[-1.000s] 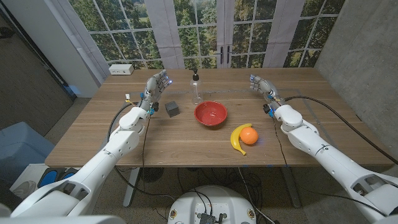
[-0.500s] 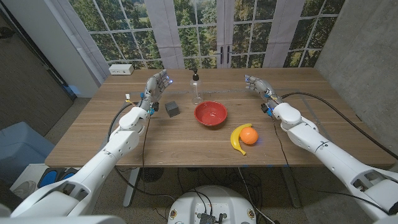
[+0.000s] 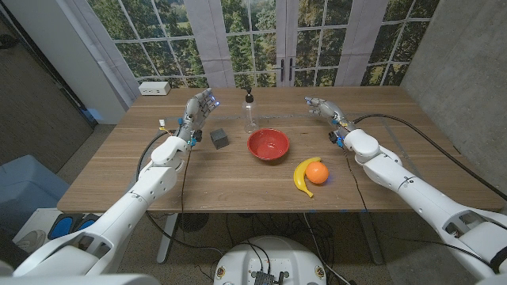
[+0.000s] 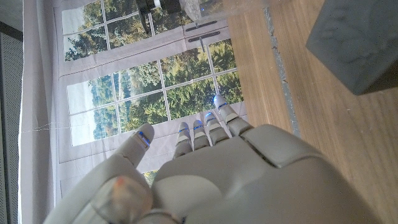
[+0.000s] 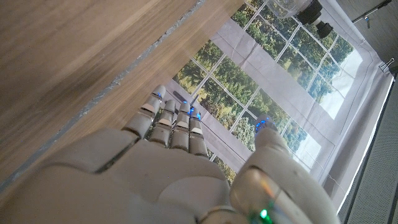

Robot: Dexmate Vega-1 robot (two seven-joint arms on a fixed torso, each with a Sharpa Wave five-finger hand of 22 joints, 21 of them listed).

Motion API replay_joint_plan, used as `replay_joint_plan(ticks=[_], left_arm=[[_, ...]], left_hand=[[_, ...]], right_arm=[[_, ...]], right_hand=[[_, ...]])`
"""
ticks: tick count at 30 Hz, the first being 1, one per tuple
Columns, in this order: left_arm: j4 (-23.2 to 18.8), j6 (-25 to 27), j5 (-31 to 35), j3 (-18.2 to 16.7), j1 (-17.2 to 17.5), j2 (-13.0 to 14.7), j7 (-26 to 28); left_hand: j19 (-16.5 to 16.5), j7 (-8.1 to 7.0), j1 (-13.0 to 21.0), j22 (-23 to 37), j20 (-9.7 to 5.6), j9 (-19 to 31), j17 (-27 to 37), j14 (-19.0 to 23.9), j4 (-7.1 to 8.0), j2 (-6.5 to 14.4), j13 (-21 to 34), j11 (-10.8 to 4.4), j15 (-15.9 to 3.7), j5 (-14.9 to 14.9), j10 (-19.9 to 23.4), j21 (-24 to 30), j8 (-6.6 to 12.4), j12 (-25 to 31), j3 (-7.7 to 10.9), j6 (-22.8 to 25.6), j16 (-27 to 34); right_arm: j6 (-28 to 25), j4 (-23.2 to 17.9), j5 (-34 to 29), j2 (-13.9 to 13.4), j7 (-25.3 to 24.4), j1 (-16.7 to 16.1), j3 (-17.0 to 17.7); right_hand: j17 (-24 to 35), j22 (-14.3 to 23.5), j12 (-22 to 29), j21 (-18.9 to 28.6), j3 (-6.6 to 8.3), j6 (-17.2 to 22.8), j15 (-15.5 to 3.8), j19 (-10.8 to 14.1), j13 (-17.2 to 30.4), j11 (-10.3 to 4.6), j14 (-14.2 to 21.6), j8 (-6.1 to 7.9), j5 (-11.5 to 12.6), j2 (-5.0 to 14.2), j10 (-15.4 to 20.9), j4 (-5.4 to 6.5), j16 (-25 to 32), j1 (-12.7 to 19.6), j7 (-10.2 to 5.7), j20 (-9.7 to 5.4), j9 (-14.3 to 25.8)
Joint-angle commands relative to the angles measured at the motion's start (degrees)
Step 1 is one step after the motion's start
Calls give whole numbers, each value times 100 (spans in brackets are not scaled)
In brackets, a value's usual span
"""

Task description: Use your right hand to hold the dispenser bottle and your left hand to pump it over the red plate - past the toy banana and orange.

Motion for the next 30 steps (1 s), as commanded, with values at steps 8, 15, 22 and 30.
replay_joint_plan(ticks=[8,15,22,30], left_arm=[[6,-20,-13,-10,-3,-7,-14],[7,-36,-2,-12,-4,1,-20],[-54,-39,-18,-40,56,20,20],[-148,-51,-12,-72,136,56,83]], left_hand=[[66,2,-80,32,5,30,16,80,-25,241,34,8,-104,-22,55,-34,39,25,7,39,-2],[75,9,-90,32,7,30,16,84,-28,249,34,10,-105,-21,65,-49,39,24,12,46,-5],[85,8,-99,33,6,30,17,83,-30,254,35,7,-107,-20,63,-62,37,19,17,46,-9],[94,9,-110,33,7,31,16,86,-34,259,35,8,-105,-20,65,-80,35,15,22,46,-13]], right_arm=[[-10,23,-455,54,-144,148,-204],[6,59,-578,96,-174,204,-271],[-20,55,-669,108,-150,256,-331],[48,84,-822,149,-125,325,-436]], right_hand=[[-26,2,-42,1,15,-109,-23,86,-21,-62,2,-25,-22,-76,-144,-83,5,152,26,-63,13],[-39,2,-27,-6,24,-100,-36,88,-30,-74,26,-10,-20,-67,-132,-76,16,193,13,-61,14],[-44,3,-22,-11,32,-98,-43,88,-37,-75,30,-3,-17,-52,-135,-70,21,224,3,-60,15],[-52,4,-12,-18,37,-105,-58,86,-44,-81,16,2,-16,-48,-128,-68,18,260,-12,-61,15]])
